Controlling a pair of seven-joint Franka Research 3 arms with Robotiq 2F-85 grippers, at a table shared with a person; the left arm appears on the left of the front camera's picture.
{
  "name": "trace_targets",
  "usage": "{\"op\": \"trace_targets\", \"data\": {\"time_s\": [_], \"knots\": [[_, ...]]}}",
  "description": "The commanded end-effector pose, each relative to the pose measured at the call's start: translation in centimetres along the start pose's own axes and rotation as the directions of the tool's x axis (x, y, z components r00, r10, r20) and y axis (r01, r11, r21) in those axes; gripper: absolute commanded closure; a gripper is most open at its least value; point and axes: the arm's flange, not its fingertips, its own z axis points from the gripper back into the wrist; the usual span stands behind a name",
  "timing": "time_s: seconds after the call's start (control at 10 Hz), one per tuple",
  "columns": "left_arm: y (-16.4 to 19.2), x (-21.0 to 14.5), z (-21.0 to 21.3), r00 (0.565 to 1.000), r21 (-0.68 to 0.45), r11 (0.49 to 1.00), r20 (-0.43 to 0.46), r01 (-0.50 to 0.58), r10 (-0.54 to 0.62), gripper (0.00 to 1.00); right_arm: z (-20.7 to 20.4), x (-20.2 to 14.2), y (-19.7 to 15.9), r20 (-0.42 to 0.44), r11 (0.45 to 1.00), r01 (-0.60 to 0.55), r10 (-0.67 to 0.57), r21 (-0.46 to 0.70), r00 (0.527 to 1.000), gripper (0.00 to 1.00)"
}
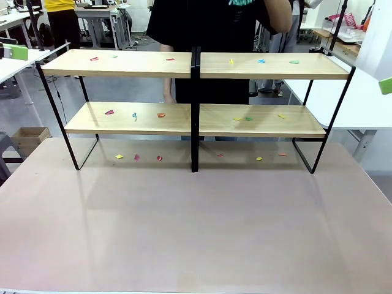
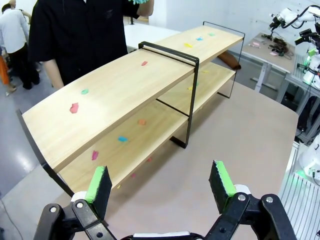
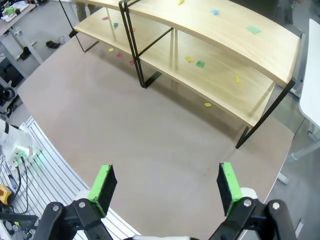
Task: Clean the shelves.
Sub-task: Pick up the Duster when the human hands it over.
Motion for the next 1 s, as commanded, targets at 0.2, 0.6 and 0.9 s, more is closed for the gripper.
{"op": "trace_targets", "data": {"time_s": [0.2, 0.6, 0.9], "knots": [[-0.6, -1.2, -0.8, 1.0, -0.008, 1.0, -0.001, 0.006, -0.006, 0.0, 0.4, -0.3, -0.6, 0.127, 0.997, -0.062, 0.057, 0.038, 0.99, 0.0], [-0.6, -1.3, -1.0, 1.0, -0.018, 1.0, -0.005, 0.013, -0.013, 0.0, 1.7, 0.8, -0.4, 0.224, 0.997, 0.074, -0.073, 0.004, 0.972, 0.0], [-0.6, -1.3, -1.1, 1.0, -0.02, 1.0, -0.008, 0.014, -0.014, 0.0, 2.5, 1.3, -0.4, 0.262, 0.994, 0.107, -0.11, 0.023, 0.959, 0.0]]}}
